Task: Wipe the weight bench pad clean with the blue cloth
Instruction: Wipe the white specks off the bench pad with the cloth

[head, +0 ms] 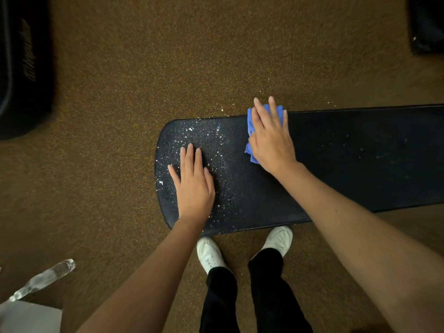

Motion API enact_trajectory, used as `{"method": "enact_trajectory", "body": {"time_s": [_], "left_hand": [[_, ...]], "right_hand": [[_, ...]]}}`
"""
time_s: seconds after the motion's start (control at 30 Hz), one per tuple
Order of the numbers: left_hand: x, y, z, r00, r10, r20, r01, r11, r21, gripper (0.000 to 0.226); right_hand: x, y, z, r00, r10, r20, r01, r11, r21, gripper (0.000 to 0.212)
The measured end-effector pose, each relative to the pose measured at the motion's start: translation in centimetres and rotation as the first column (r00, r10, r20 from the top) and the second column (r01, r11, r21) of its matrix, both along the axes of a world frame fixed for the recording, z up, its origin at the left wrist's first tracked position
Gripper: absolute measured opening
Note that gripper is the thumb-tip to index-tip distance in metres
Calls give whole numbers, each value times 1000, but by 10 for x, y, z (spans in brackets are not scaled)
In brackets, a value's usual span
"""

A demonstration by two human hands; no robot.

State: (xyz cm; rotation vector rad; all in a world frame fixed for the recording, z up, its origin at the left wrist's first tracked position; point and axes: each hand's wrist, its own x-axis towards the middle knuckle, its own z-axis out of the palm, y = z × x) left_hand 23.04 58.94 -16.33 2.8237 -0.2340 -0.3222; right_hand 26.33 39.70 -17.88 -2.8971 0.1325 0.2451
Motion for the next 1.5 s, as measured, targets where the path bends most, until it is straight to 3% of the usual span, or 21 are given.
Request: {"method": "enact_trajectory", "body": {"time_s": [0.13, 0.27, 0.33, 0.5, 0.57, 0.67, 0.8, 0.87, 0.93, 1.03, 1.27, 1.37, 1.5], "left_hand": [[-4, 8, -2, 1000, 8, 9, -8, 1000, -10, 60], [-4, 13, 0, 1000, 7, 15, -7, 1000, -3, 60], [-2, 14, 1, 1000, 0, 17, 0, 1000, -1, 61], [-1, 13, 0, 1000, -11, -5, 11, 1000, -2, 56], [-1, 12, -1, 1000, -8, -9, 8, 1000, -2, 57], [-4, 10, -1, 1000, -28, -8, 28, 1000, 2, 62], [-5, 12, 1, 999, -32, -21, 32, 999, 2, 62], [-5, 13, 1, 999, -41, -28, 42, 999, 4, 57], [-6, 14, 1, 999, -47, -28, 47, 999, 6, 56], [-9, 14, -2, 998, -58, -22, 59, 998, 9, 62], [-16, 15, 0, 997, -76, -28, 76, 997, 6, 59], [-16, 20, 1, 996, -72, -55, 72, 997, 2, 48], [-17, 22, -1, 994, -70, -78, 71, 997, 9, 48]], "right_hand": [[-1, 25, 3, 997, 65, 28, -66, 997, 37, 59], [-31, 14, 1, 916, 400, 21, -400, 916, 13, 58], [-34, -9, 0, 879, 476, 42, -475, 880, -25, 57], [-12, -9, 4, 996, 76, 56, -80, 995, 67, 58], [-11, 14, 5, 998, 52, 31, -54, 995, 83, 60], [-25, 30, 3, 964, 264, 23, -264, 963, 44, 59], [-50, 0, 1, 839, 543, 18, -543, 839, -35, 56], [-47, -18, 0, 884, 464, 51, -462, 886, -48, 54], [-39, -19, 2, 963, 263, 56, -263, 965, 8, 54], [-38, 9, 6, 994, 94, 49, -97, 993, 67, 60], [-81, 6, 5, 870, 492, -14, -492, 870, -20, 58], [-80, -12, 2, 943, 333, -3, -333, 943, -3, 59], [-82, 24, 6, 994, 106, -5, -105, 994, 31, 59]]}}
